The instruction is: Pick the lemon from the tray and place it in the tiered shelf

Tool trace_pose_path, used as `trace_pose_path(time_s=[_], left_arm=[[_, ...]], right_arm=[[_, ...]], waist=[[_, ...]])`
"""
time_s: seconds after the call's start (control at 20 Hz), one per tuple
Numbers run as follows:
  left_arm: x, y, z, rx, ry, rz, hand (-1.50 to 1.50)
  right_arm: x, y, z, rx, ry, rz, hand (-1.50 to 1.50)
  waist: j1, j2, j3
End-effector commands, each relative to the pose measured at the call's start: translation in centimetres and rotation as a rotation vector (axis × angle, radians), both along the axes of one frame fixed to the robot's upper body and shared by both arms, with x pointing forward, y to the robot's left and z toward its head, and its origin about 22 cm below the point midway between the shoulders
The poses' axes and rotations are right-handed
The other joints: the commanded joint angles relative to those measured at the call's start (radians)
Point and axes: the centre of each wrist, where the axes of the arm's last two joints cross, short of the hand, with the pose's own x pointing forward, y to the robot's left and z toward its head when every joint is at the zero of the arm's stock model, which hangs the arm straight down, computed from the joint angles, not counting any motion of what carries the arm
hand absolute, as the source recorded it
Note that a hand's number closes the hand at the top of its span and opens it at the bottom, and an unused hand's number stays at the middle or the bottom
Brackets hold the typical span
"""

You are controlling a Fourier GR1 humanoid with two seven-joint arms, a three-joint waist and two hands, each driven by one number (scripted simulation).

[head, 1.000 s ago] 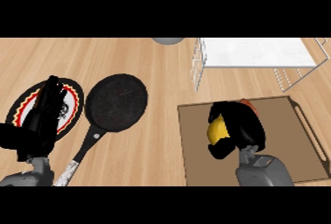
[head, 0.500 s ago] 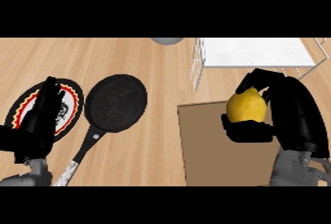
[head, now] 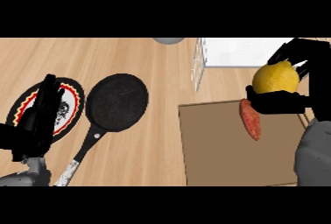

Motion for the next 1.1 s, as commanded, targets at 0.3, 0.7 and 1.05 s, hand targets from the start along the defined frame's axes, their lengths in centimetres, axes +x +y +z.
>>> trace_pose_path(time_s=[0.3,0.7,1.05], left_arm=[[1.3,-2.0,-1.2,0.005,-0.003,0.007,0.00],[0.7,-0.9,-0.1,0.002,-0.018,-0.010,0.00],[0.1,-2.2,-1.3,-0.003,-0.014,-0.003,0.00]], right_arm=[[4.9,-4.5,-0.9,0.049,-0.058,-0.067,1.50],[11.8,-6.5,-4.7,0.078,-0.117,-0.089,1.50],[15.6,-5.7,-5.6,0.052,-0.156,-0.077,1.50]], waist=[[-0.002,0.002,0.000],[0.015,0.006,0.001],[0.017,0.006,0.001]])
